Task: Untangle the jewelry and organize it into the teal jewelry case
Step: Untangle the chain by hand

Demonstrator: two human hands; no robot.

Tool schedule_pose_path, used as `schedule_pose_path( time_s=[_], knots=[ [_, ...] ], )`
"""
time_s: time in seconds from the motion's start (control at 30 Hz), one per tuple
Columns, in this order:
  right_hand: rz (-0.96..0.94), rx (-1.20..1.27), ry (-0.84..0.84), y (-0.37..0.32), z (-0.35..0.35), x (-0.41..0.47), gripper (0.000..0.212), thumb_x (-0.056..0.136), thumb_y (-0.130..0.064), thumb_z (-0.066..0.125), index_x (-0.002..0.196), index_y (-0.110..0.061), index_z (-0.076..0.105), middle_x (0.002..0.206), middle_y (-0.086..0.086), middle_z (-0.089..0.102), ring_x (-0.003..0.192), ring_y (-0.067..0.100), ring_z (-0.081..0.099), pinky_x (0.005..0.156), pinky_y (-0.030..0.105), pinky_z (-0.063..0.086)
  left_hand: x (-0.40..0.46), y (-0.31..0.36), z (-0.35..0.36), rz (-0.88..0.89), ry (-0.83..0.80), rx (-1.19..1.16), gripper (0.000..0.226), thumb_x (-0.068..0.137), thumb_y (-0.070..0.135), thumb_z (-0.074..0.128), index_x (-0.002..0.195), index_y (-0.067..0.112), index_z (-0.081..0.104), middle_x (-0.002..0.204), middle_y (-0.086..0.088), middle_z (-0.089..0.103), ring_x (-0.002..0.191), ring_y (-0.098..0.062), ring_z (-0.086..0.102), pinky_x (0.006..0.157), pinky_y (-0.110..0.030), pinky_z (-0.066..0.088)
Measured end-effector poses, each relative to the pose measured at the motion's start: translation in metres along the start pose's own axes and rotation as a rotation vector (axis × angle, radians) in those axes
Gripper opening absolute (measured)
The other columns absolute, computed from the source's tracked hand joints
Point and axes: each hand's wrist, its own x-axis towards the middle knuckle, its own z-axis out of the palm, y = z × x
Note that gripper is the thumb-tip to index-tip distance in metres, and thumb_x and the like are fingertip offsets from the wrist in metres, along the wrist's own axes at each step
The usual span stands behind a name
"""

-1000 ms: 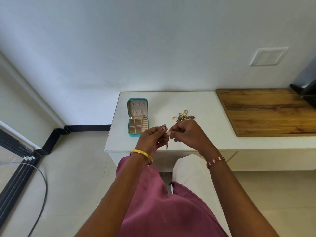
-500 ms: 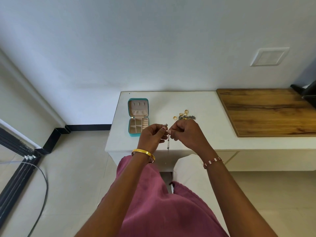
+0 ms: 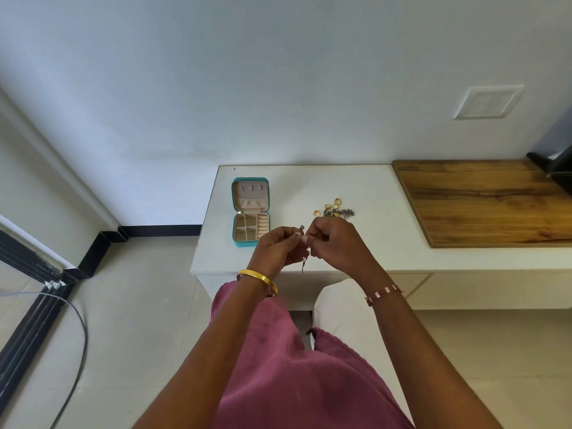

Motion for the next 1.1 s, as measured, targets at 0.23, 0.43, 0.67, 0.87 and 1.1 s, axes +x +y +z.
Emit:
schedule_pose_path(
  time_s=[0.23,0.43,0.67,0.87,1.1],
  knots=[
    [0.011,0.029,-0.027,-0.0009,-0.0018,-0.001,0.03,0.087,-0.01,0.057,0.062,-0.022,0.049,0.052,0.001,0.054,0.046,0.006,0.047,0.056,0.022,0.039,-0.0019,-0.0012,-0.0047,-0.115,-0.097,-0.246,0.02,0.086,-0.008,0.048,0.091,0.006,0.062,0.061,-0.001,0.069,0.058,-0.011,0.066,0.067,-0.024,0.057],
    [0.031,-0.002,-0.039,0.0021,-0.0035,0.0002,0.02,0.087,-0.01,0.06,0.068,-0.018,0.058,0.054,-0.003,0.054,0.039,-0.003,0.049,0.053,0.016,0.036,-0.0007,-0.0056,-0.0061,-0.029,-0.058,-0.01,0.023,0.081,-0.009,0.056,0.095,0.008,0.064,0.062,0.007,0.07,0.063,-0.008,0.066,0.069,-0.019,0.056],
    [0.022,-0.071,-0.015,0.0042,-0.0079,-0.0007,0.009,0.085,-0.009,0.061,0.076,-0.01,0.063,0.065,0.006,0.06,0.057,0.011,0.052,0.056,0.019,0.039,-0.0005,-0.002,-0.0107,0.114,-0.054,0.344,0.034,0.083,-0.005,0.057,0.114,0.009,0.061,0.078,0.003,0.065,0.071,-0.005,0.061,0.072,-0.009,0.051],
    [0.063,0.04,-0.042,0.007,-0.0077,-0.0006,0.009,0.086,-0.01,0.06,0.078,-0.009,0.065,0.059,0.0,0.06,0.052,0.006,0.056,0.059,0.021,0.045,-0.0022,-0.0025,-0.0091,0.101,-0.076,0.272,0.038,0.083,-0.007,0.056,0.114,0.015,0.059,0.078,-0.001,0.065,0.063,0.001,0.064,0.07,-0.012,0.053],
    [0.043,0.054,-0.014,0.005,-0.0042,-0.0005,0.006,0.081,-0.006,0.064,0.076,-0.009,0.065,0.058,-0.005,0.058,0.056,0.01,0.055,0.058,0.021,0.044,-0.0019,-0.0029,-0.0057,0.149,-0.081,0.339,0.049,0.08,-0.007,0.06,0.117,0.024,0.053,0.077,0.0,0.065,0.06,0.003,0.064,0.068,-0.009,0.051]
  ],
)
